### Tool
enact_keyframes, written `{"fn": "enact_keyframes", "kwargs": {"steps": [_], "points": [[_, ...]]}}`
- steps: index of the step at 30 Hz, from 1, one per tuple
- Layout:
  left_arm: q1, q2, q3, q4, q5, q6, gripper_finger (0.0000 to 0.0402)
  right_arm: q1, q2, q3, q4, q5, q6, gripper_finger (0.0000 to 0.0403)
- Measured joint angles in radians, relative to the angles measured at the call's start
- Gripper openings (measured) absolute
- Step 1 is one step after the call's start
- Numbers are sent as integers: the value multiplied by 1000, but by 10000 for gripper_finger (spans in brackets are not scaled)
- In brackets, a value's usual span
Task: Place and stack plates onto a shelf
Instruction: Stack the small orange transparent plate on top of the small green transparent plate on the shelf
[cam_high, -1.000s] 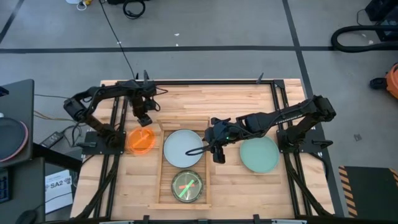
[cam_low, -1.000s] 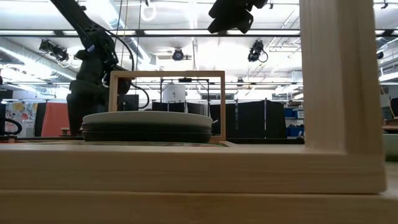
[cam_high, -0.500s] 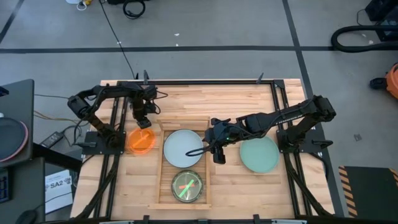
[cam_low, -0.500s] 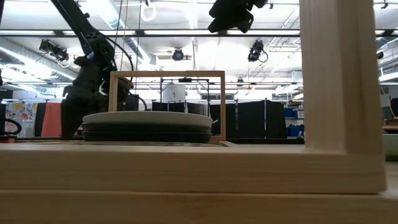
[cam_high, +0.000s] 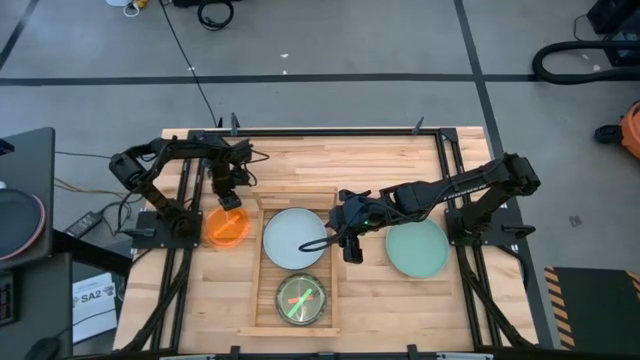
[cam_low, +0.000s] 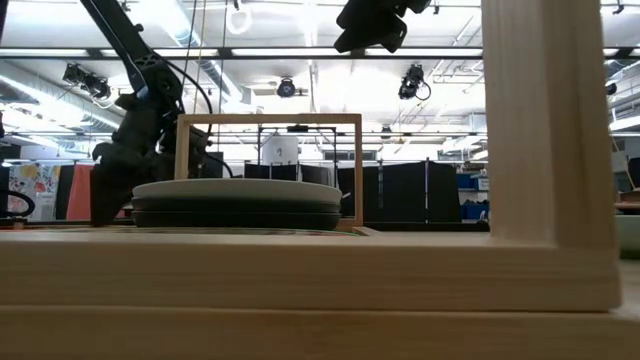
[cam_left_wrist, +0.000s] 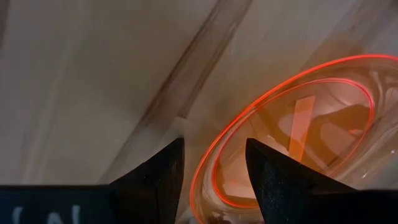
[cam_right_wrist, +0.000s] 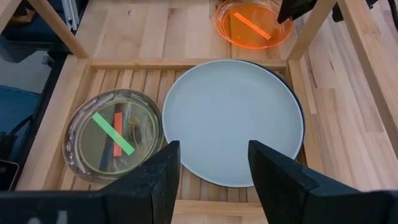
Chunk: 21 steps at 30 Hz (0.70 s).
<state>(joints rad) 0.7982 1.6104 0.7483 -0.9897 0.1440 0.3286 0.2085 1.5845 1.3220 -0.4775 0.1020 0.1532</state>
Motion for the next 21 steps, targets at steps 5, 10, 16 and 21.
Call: {"fn": "enact_keyframes", "kwargs": {"steps": [5, 10, 16, 21], "points": [[0, 0, 0, 0, -2, -1, 176, 0, 0, 0, 0, 0, 0, 195], [0, 0, 0, 0, -5, -1, 165, 0, 0, 0, 0, 0, 0, 195], [0, 0, 0, 0, -5, -2, 119, 0, 0, 0, 0, 0, 0, 195], [0, 0, 0, 0, -4, -1, 72, 0, 0, 0, 0, 0, 0, 195]]}}
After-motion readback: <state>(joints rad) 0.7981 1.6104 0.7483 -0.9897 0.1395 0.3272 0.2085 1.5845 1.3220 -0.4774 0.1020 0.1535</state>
